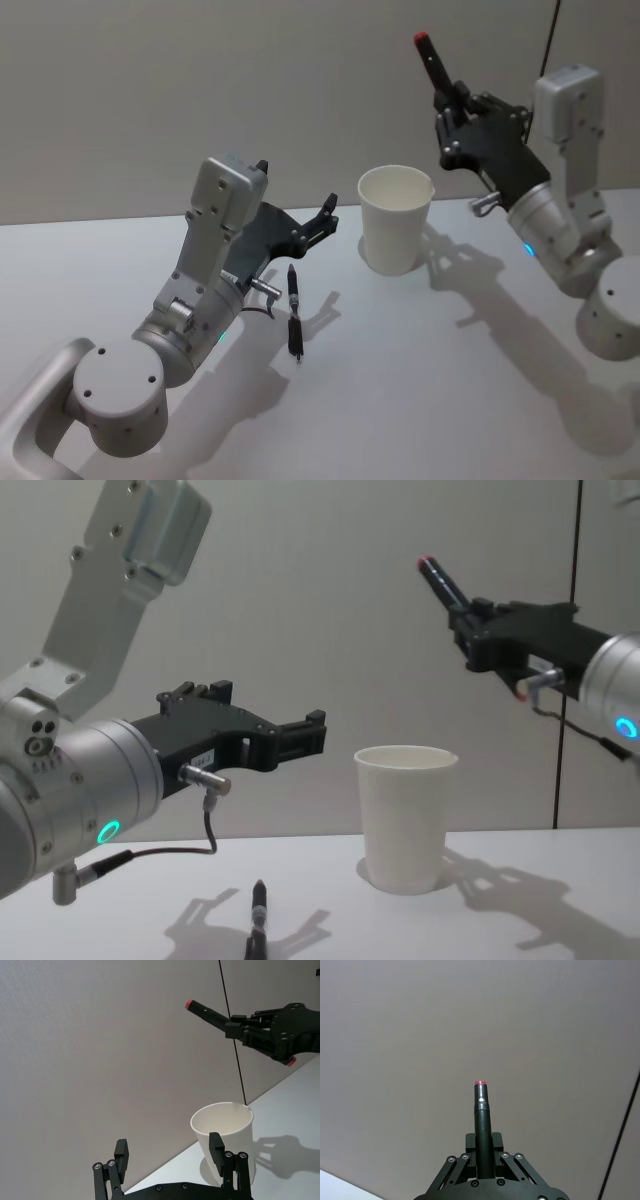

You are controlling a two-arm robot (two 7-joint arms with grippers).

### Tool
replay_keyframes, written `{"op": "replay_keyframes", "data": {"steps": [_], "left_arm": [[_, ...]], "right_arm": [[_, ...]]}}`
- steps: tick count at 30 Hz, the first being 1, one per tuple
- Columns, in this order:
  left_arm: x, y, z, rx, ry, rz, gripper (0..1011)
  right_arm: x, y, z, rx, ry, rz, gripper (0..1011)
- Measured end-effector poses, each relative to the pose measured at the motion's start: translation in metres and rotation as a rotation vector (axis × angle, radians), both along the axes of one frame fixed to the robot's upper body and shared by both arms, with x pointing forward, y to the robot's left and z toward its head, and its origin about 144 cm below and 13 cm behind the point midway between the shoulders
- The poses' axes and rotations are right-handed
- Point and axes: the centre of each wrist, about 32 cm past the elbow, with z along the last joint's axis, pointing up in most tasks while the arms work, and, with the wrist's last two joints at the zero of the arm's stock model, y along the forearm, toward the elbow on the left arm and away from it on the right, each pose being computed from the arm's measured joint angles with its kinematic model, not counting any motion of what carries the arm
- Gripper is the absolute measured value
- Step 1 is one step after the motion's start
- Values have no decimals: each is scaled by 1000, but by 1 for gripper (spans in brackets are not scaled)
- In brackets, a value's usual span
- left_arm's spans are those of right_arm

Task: Place the pen into the pen holder.

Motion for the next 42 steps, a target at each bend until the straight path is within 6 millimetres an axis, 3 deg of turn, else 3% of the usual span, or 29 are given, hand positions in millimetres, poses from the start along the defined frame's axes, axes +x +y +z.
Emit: {"op": "replay_keyframes", "data": {"steps": [20, 42], "left_arm": [[0, 0, 0, 0, 0, 0, 1001], [0, 0, 0, 0, 0, 0, 1001]], "right_arm": [[27, 21, -17, -63, -58, 78, 172], [45, 28, -44, -108, -122, 119, 172]]}}
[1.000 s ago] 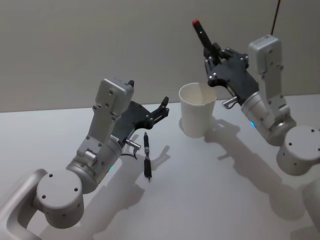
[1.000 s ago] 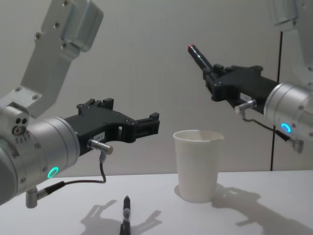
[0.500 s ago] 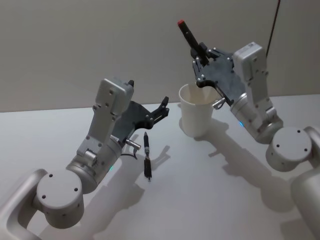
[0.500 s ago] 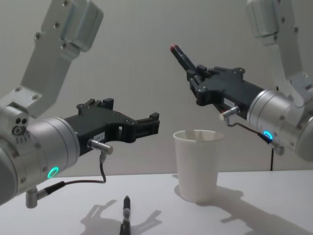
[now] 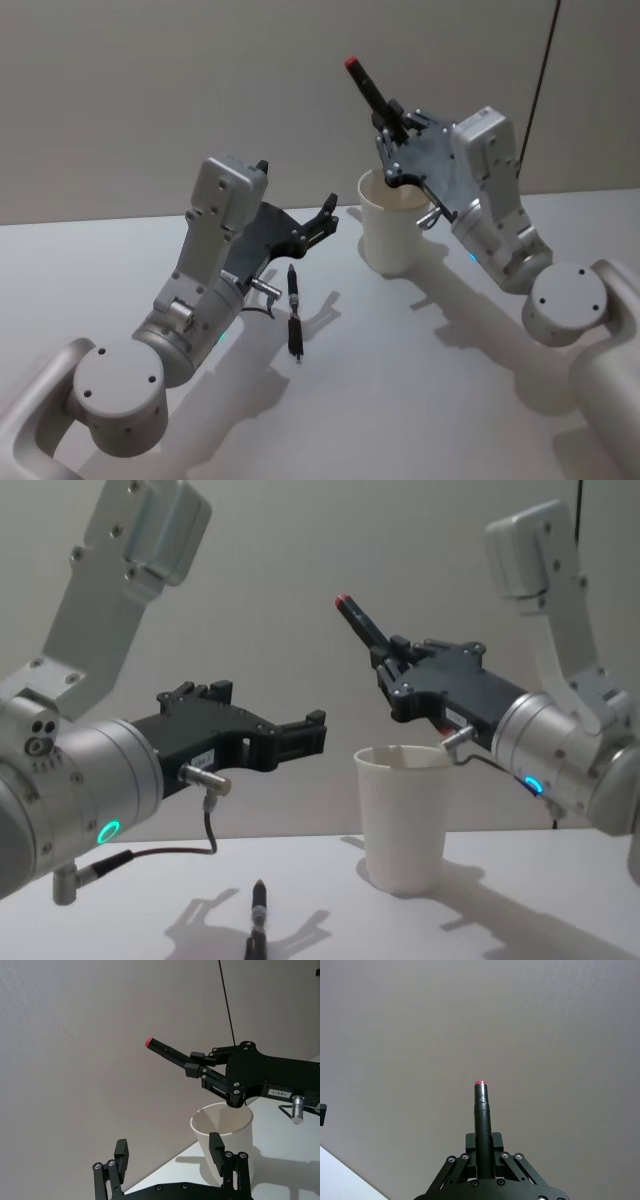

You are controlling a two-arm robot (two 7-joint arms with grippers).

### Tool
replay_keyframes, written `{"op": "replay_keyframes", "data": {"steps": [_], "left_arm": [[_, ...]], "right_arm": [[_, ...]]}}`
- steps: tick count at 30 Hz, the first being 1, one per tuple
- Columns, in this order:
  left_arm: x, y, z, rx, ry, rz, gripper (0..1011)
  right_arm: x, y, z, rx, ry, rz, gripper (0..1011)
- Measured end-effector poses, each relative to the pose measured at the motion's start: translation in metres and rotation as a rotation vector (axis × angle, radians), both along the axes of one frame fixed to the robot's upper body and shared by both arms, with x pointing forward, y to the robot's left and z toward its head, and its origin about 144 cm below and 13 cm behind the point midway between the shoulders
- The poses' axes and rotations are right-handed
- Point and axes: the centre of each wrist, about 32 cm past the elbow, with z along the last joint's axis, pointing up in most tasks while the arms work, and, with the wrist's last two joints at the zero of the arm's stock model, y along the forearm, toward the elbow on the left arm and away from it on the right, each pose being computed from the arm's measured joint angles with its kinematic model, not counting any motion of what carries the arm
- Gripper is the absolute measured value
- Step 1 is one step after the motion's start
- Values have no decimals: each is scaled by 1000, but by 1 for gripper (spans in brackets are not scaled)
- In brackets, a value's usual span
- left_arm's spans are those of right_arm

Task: Place the pen into the pen holder.

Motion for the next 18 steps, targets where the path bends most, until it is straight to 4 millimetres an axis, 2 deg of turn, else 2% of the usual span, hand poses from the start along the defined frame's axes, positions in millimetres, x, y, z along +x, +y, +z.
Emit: {"op": "replay_keyframes", "data": {"steps": [18], "left_arm": [[0, 0, 0, 0, 0, 0, 1001]], "right_arm": [[14, 14, -16, -17, 6, 30, 172]]}}
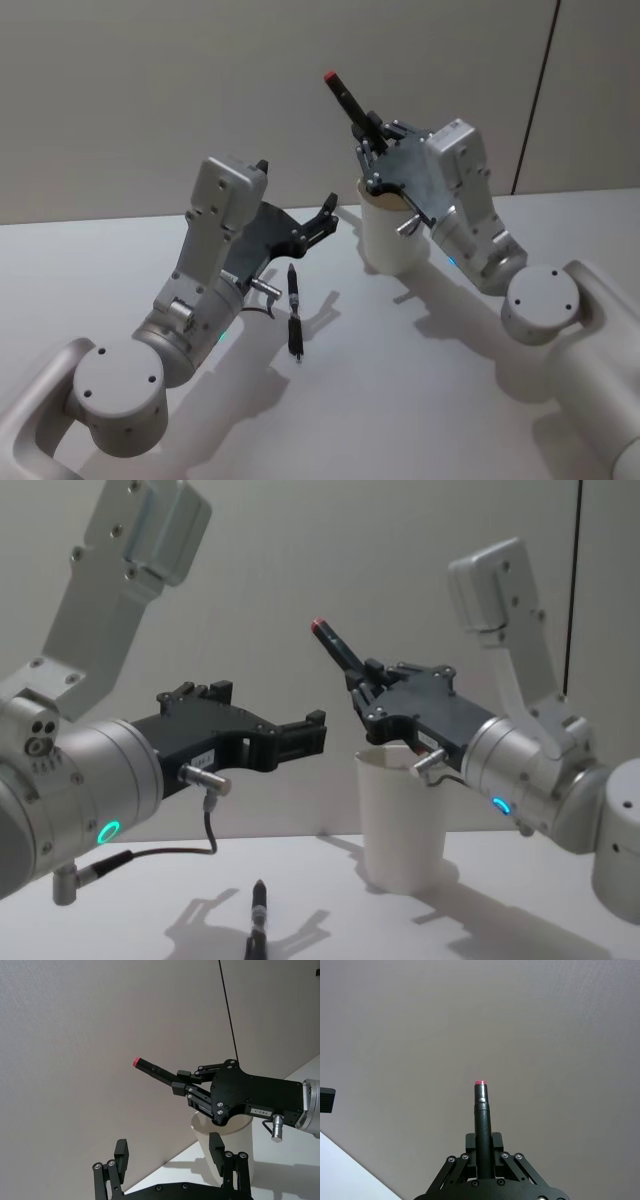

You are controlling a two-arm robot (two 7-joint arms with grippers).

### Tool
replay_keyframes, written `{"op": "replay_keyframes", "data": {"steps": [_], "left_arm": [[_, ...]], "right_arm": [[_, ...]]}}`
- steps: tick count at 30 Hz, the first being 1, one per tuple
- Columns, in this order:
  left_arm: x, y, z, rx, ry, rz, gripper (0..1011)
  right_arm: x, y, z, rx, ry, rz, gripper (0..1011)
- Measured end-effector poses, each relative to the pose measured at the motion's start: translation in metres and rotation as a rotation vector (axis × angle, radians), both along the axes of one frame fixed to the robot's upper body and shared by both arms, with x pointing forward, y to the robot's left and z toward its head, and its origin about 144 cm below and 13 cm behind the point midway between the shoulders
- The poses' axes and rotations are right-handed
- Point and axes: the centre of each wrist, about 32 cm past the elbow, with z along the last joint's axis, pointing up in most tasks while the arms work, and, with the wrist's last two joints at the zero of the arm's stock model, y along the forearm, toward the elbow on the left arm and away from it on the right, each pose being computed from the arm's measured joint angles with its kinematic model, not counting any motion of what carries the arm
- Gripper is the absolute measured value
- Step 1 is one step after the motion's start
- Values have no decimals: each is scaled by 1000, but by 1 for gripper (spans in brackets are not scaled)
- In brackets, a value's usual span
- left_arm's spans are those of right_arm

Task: Place the pen into the pen holder.

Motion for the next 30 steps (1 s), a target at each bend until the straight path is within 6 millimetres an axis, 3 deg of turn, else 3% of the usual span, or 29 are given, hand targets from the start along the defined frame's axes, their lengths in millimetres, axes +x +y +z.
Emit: {"op": "replay_keyframes", "data": {"steps": [10, 13, 24, 28, 30], "left_arm": [[0, 0, 0, 0, 0, 0, 1001], [0, 0, 0, 0, 0, 0, 1001], [0, 0, 0, 0, 0, 0, 1001], [0, 0, 0, 0, 0, 0, 1001], [0, 0, 0, 0, 0, 0, 1001]], "right_arm": [[2, 5, -5, -7, 6, 12, 172], [3, 6, -5, -8, 7, 14, 214], [3, 8, -7, -11, 10, 19, 547], [3, 8, -7, -12, 11, 20, 714], [3, 8, -8, -12, 11, 21, 746]]}}
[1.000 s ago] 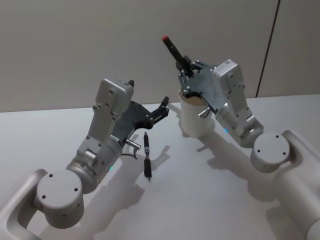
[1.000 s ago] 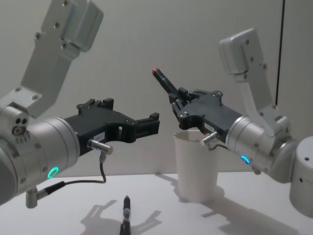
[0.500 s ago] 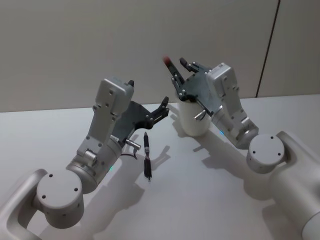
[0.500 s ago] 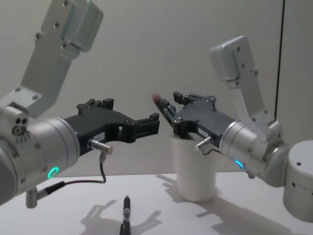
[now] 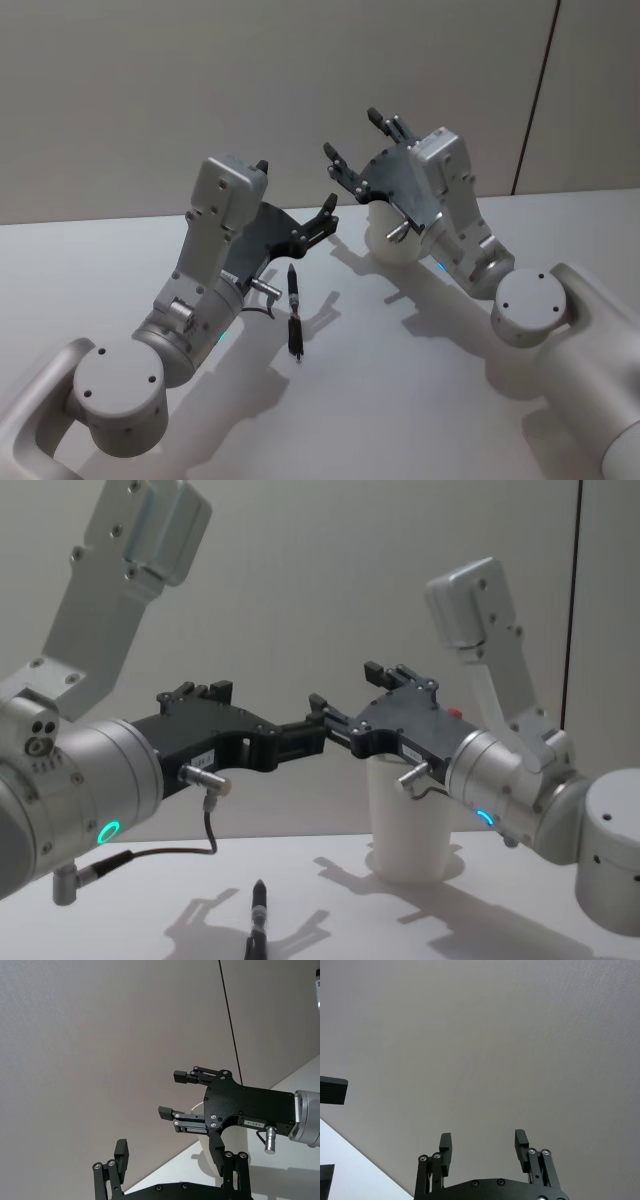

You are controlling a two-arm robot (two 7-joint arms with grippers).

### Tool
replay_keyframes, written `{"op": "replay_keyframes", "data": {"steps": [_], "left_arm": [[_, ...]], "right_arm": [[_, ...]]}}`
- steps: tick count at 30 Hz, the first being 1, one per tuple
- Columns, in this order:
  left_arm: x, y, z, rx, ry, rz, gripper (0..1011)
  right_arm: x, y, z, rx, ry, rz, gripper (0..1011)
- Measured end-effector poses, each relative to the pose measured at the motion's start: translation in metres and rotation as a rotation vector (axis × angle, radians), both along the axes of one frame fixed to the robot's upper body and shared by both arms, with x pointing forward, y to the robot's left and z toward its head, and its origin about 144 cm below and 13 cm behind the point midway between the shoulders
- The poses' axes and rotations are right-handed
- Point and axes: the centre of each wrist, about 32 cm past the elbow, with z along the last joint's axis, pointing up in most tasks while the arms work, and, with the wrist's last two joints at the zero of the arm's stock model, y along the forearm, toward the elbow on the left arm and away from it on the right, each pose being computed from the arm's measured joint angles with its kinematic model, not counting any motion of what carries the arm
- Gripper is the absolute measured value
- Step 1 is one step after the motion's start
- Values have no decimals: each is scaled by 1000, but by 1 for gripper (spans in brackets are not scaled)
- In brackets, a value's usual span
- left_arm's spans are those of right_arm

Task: Place the pen into the pen holder.

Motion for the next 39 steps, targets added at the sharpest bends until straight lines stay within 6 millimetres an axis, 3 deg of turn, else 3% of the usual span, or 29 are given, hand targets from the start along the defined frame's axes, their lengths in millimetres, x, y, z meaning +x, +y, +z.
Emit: {"op": "replay_keyframes", "data": {"steps": [5, 10, 21, 27, 39], "left_arm": [[0, 0, 0, 0, 0, 0, 1001], [0, 0, 0, 0, 0, 0, 1001], [0, 0, 0, 0, 0, 0, 1001], [0, 0, 0, 0, 0, 0, 1001], [0, 0, 0, 0, 0, 0, 1001]], "right_arm": [[0, 0, 1, 1, -2, 2, 916], [-2, -1, 5, 19, -7, 5, 1001], [-19, -11, 21, 96, -15, 5, 1001], [-38, -23, 28, 135, -4, -6, 1001], [-46, -31, 27, 148, 17, -26, 1001]]}}
